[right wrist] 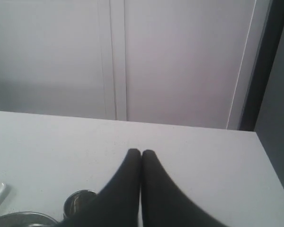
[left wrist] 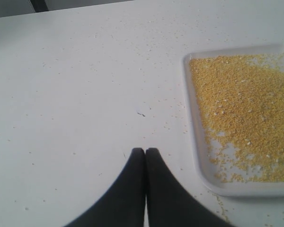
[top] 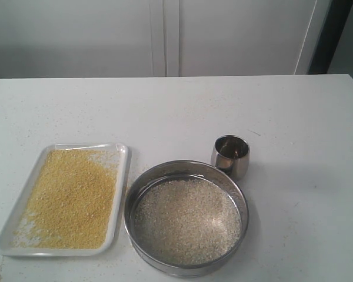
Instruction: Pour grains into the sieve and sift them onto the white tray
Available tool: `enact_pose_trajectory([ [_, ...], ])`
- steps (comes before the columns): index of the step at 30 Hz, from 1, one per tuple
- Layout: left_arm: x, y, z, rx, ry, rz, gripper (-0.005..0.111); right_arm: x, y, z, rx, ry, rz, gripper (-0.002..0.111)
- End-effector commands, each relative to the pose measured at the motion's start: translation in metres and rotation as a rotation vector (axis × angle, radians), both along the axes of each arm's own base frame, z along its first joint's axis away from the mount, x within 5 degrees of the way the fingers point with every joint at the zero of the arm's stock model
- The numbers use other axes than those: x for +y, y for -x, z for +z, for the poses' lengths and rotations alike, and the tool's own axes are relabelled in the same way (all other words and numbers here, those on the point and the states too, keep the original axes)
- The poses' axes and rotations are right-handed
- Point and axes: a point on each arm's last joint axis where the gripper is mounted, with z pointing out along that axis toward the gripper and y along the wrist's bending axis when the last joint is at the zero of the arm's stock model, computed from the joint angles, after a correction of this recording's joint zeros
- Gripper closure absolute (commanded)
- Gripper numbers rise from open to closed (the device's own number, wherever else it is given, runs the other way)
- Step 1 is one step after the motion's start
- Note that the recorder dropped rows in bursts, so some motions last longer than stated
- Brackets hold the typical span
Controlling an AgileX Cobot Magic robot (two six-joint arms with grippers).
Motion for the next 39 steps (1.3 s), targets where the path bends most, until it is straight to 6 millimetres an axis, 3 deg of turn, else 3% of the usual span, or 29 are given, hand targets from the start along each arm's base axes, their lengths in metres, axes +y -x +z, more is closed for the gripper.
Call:
enact_pose_trajectory([
  [1, 0.0, 0.0, -0.001, -0.004, 0.014, 0.002, 0.107, -0.001, 0.015, -0.013, -0.085, -0.002, 0.02, 0.108],
  [16, 0.0, 0.0, -0.001, -0.004, 0.014, 0.002, 0.107, -0.004, 0.037, -0.07, -0.077, -0.001, 0.045, 0.108],
  [26, 0.0, 0.0, -0.001, -0.004, 0.014, 0.002, 0.107, -0.004, 0.036, -0.076, -0.058, -0.01, 0.044, 0.108],
  [39, 0.0, 0.0, -0.001, -0.004, 0.014, 0.002, 0.107, -0.003, 0.03, -0.16, 0.032, 0.062, 0.048, 0.108],
])
